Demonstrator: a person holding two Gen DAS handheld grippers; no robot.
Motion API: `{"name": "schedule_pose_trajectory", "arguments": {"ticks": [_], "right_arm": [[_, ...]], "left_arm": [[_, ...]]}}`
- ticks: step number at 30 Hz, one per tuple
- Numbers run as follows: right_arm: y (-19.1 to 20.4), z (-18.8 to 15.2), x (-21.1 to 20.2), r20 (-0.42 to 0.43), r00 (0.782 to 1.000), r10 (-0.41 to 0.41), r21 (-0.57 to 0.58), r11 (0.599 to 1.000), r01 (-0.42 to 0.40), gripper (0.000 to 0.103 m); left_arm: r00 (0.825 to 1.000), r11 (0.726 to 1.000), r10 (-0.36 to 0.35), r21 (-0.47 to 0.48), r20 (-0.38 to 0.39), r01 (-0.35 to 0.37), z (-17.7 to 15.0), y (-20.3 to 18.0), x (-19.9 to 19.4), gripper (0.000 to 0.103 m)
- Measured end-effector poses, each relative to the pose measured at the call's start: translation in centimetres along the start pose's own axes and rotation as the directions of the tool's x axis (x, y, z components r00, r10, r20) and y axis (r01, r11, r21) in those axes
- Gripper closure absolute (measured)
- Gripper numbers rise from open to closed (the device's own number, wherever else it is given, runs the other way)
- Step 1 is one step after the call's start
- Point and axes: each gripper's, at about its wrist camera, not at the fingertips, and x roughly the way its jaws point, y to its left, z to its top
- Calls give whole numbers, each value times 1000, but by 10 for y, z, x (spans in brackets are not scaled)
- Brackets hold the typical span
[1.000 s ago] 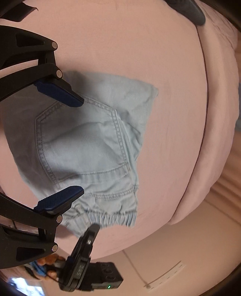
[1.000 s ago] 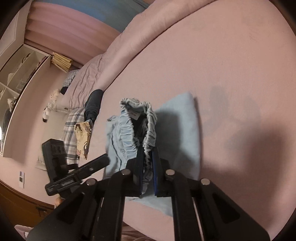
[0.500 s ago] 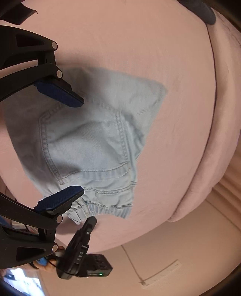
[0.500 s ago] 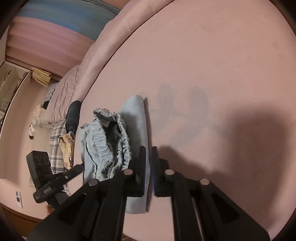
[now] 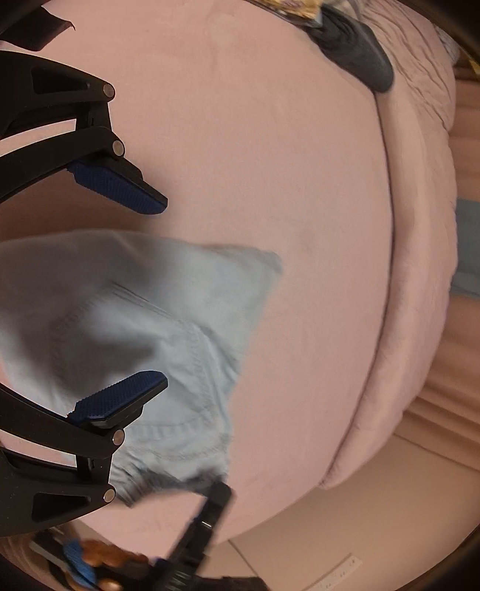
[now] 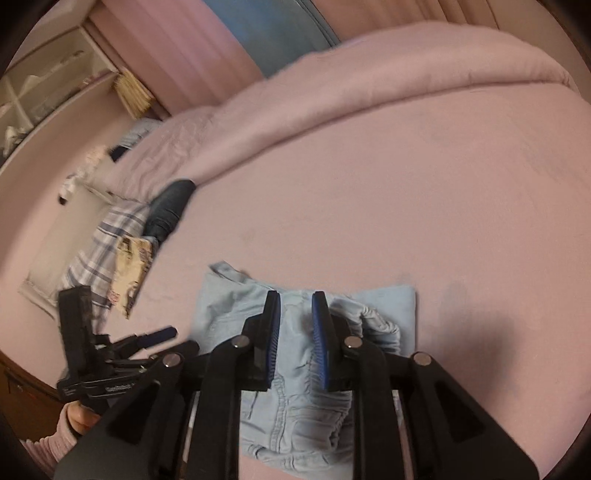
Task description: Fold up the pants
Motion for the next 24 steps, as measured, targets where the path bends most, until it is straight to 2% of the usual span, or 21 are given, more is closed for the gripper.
{"name": "schedule_pose_trajectory", "arguments": {"ticks": [3,5,6,7,8,9,10,11,12,13,14,16,17,19,21,22,24], "right_arm": [[4,-8,-6,4,1000,11,-33,999,-11,83],[6,-13,-16,14,999,31,-70,997,-30,83],[6,-16,-17,6,999,33,-87,996,-33,83],[6,-20,-14,-14,1000,25,-95,995,-26,84],[7,-22,-9,-33,999,10,-96,995,-13,84],[3,-27,-2,-66,998,-22,-93,996,15,86],[-1,-36,6,-102,992,-72,-90,994,63,90],[-6,-42,12,-131,985,-109,-91,991,98,91],[-12,-50,17,-149,981,-125,-87,990,113,90],[-17,-58,16,-144,982,-120,-80,991,109,90],[-20,-62,13,-120,987,-104,-75,993,96,90],[-24,-64,10,-117,989,-90,-59,995,83,90],[-27,-64,10,-121,990,-78,-40,997,73,90],[-31,-63,8,-139,988,-66,-23,998,64,90],[-28,-62,4,-153,984,-91,-42,995,86,87],[-27,-59,0,-165,978,-125,-53,992,118,75],[-26,-55,-12,-153,978,-139,-55,990,132,73]], "left_arm": [[997,997,-76,15,24,75,18,-4,1,16],[994,994,-108,26,4,108,27,-5,12,16],[995,995,-96,35,-11,96,34,-5,26,16],[999,998,-48,42,-16,49,39,-3,37,16],[998,999,38,34,-42,-37,44,2,57,16],[995,998,58,15,-80,-57,46,6,72,16],[987,999,-2,-53,-161,-7,47,18,95,16],[989,998,-12,-67,-149,2,47,20,98,13],[993,999,0,-33,-118,-4,48,15,95,13],[994,999,27,21,-111,-25,49,8,96,13],[993,999,31,38,-113,-27,52,6,101,12],[991,999,-27,-22,-129,24,57,16,102,9],[988,993,-85,-95,-126,73,61,28,100,9],[985,967,-138,-230,-102,111,63,48,89,9],[996,953,-72,-299,-59,51,63,71,67,10],[998,954,-46,-299,-42,31,62,79,58,10],[999,960,35,-276,-14,-38,54,92,33,10]]}}
